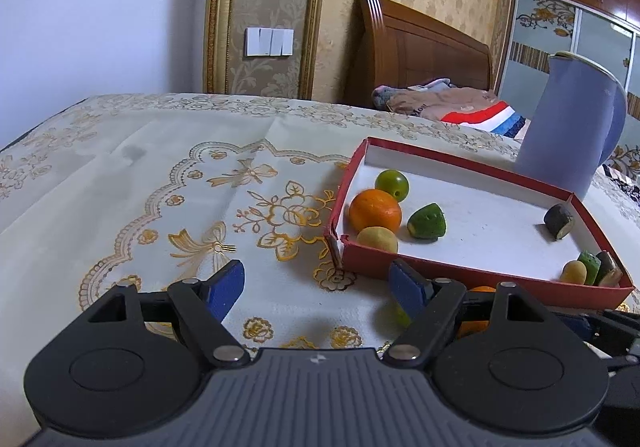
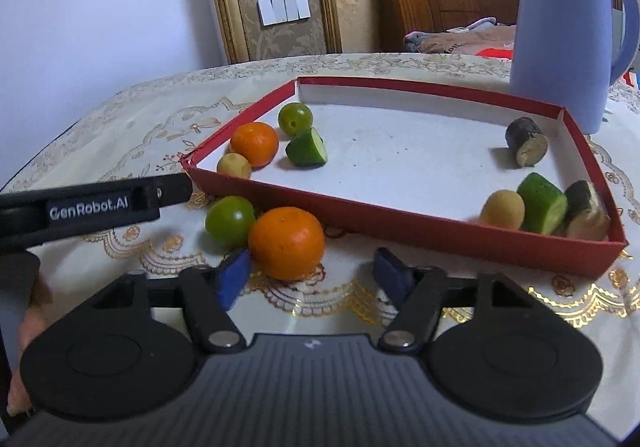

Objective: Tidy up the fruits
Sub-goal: 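Withdraw the left gripper from the box while the right gripper approaches a loose orange, then close the right gripper on the orange while the left gripper closes on a green lime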

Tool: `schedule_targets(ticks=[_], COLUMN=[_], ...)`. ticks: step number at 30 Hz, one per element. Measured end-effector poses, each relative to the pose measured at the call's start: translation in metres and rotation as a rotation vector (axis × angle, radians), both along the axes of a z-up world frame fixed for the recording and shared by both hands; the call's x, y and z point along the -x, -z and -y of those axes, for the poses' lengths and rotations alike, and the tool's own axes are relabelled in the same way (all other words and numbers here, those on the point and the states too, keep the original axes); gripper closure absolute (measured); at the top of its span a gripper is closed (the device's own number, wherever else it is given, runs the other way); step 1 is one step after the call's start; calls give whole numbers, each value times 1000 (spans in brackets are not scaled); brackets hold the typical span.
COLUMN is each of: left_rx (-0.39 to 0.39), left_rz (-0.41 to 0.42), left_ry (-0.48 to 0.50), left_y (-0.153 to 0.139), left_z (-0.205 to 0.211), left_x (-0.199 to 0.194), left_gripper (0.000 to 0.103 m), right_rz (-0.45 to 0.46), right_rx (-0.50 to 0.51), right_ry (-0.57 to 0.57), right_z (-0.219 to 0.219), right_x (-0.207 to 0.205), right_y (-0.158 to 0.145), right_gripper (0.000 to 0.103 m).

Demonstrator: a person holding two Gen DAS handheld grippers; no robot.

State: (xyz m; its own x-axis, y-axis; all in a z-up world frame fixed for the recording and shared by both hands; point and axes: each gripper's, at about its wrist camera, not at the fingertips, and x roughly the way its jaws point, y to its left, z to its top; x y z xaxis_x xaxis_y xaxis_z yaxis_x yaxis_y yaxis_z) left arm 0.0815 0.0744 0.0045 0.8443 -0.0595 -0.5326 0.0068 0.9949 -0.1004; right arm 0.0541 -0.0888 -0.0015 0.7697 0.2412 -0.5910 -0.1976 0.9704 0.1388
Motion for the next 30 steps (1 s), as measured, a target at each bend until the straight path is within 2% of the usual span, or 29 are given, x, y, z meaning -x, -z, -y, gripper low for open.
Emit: schedule_targets(ticks=[1,2,6,13,16,19,20,22,24,25,30], left_rx=[-4,-8,-13,-4,-42,-84,-104,-145,-167,-172,-148], left_rz=[0,2,1,-8,-12,-17,-26,-48,-56,-55,-50], left_ry=[1,0,5,73,105,109,117,130,136,134,112], left_y=[0,0,1,4,6,10,13,18,21,22,22], left_z=[1,1,2,13,27,40,45,53,57,58,53], left_x=[0,0,0,3,4,1,-1,-4,-7,-8,-10], left_gripper=[24,24,24,24,24,24,24,24,24,24,24], right_rz=[6,7,25,11,0,-2,2,22,44,60,81], right_rx=[-2,0,21,12,-10,9,12,21,34,38,67], right_ry=[-12,-30,-29,50,57,53,57,62,77,86,105], right_z=[-1,-3,-1,38,48,48,48,47,46,47,44], right_x=[0,0,9,36,44,44,45,48,51,52,46], right_y=[-1,0,-1,-2,-2,-2,-2,-4,-6,-8,-10], right_gripper=[51,68,67,67,67,63,56,51,36,33,32])
